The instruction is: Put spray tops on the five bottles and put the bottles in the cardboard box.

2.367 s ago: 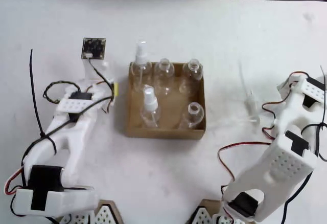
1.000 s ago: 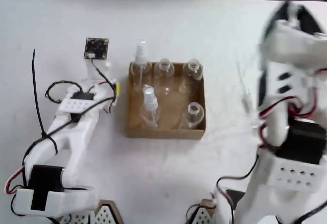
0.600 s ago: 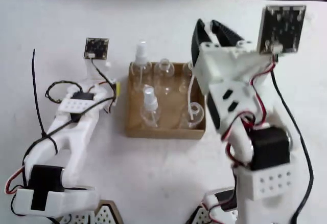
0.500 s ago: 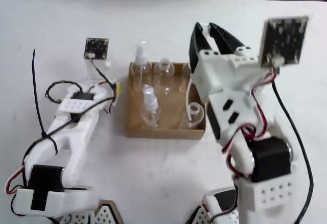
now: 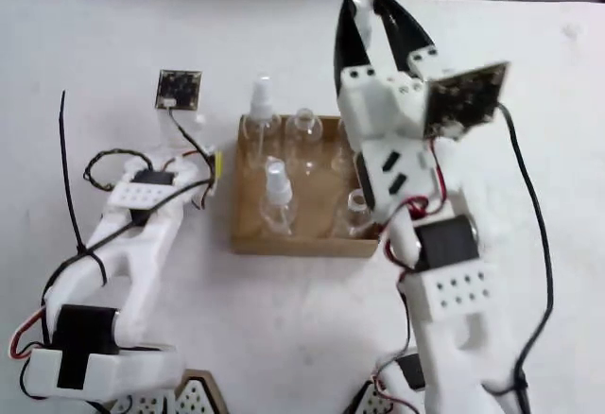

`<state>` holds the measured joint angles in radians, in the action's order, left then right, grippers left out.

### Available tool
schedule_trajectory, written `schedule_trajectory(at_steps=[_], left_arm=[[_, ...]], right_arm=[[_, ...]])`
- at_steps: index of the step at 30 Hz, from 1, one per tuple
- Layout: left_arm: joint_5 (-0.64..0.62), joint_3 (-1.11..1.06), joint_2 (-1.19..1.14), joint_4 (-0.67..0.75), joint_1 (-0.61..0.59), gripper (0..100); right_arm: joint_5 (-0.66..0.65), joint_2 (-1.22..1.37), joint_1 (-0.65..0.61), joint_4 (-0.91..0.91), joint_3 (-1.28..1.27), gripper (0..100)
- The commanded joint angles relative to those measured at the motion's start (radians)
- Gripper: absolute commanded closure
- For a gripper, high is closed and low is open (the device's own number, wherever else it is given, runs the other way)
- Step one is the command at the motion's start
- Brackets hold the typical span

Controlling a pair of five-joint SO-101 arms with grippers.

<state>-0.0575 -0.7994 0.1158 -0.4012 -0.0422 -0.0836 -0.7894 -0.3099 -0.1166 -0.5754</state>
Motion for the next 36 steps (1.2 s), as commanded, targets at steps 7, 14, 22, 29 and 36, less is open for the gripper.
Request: schedule_trajectory(at_steps=[7,14,22,29,36], left_arm=[[0.011,0.014,0.021,0.008,0.007,88],[0.011,0.014,0.021,0.008,0.007,88],[0.011,0.014,0.021,0.008,0.007,88],[0.011,0.014,0.021,0.008,0.007,88],[0.011,0.014,0.021,0.008,0.007,88]], right_arm=[[-0.028,0.070,-0.042,0.088,0.003,98.2],[-0.028,0.064,-0.071,0.084,0.002,98.1],[-0.032,0.073,-0.074,0.104,-0.015,98.1],[-0.032,0.074,-0.071,0.390,-0.129,98.2],[-0.028,0.163,-0.071,0.526,-0.173,98.2]])
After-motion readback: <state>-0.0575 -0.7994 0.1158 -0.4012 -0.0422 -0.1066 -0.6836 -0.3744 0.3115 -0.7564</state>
